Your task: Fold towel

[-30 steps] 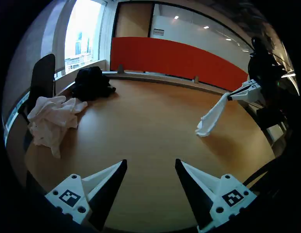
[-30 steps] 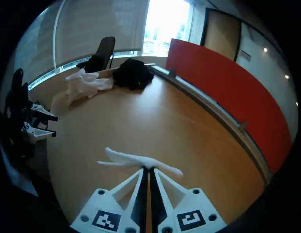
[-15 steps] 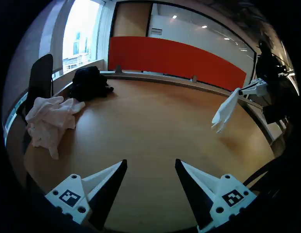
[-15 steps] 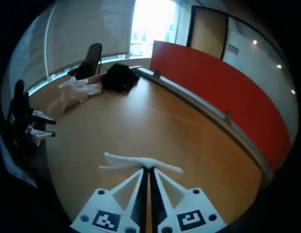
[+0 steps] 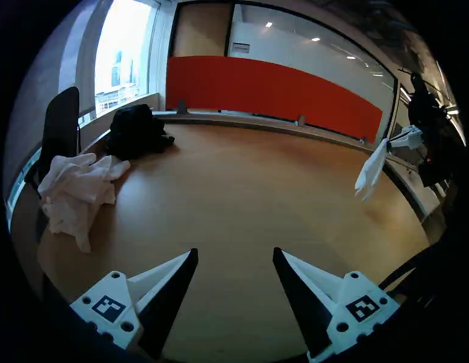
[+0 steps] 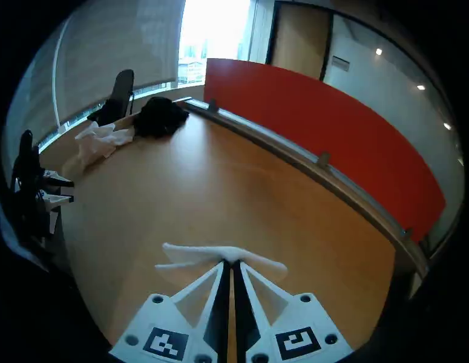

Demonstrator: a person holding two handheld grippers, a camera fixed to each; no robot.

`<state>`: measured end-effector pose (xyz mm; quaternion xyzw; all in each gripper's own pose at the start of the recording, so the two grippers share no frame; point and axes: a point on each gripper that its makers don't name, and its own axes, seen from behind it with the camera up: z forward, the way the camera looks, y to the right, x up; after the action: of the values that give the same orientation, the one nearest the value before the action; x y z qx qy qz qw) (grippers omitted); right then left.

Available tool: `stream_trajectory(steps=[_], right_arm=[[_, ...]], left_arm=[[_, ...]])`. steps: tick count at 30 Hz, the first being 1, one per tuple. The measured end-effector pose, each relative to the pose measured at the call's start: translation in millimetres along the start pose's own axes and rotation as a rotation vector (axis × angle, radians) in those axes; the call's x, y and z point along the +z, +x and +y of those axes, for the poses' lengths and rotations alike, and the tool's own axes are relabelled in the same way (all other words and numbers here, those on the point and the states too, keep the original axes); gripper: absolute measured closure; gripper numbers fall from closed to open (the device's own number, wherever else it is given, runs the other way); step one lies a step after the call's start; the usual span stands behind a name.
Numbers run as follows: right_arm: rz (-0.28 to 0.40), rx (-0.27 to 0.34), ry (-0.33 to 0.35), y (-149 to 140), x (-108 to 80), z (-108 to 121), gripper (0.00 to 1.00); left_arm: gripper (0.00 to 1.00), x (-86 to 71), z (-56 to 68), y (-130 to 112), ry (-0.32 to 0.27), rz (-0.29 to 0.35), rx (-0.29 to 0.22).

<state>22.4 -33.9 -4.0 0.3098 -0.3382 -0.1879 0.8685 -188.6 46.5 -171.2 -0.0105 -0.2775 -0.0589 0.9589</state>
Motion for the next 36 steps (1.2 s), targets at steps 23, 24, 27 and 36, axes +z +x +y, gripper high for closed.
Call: stream_trajectory(steps=[23, 24, 27, 36], right_arm=[[-0.086, 0.087, -0.133, -73, -48.4, 117, 0.97], [-0.087, 0.091, -0.137, -75, -49.8, 120, 0.97], [-0.091, 0.102, -0.151, -80, -54.0, 130, 0.97], [-0.122, 0.123, -0.186, -100, -65.7, 159, 0.97]], left_arm=[[0.08, 5.7, 6.0, 3, 0.01, -0.016, 0.012], [0.08, 5.8, 6.4, 3, 0.01, -0.016, 0.012], [0.08, 6.1, 8.1, 2, 0.011, -0.018, 0.012], [0.08, 5.6, 11.5, 3, 0.017, -0.022, 0.02]])
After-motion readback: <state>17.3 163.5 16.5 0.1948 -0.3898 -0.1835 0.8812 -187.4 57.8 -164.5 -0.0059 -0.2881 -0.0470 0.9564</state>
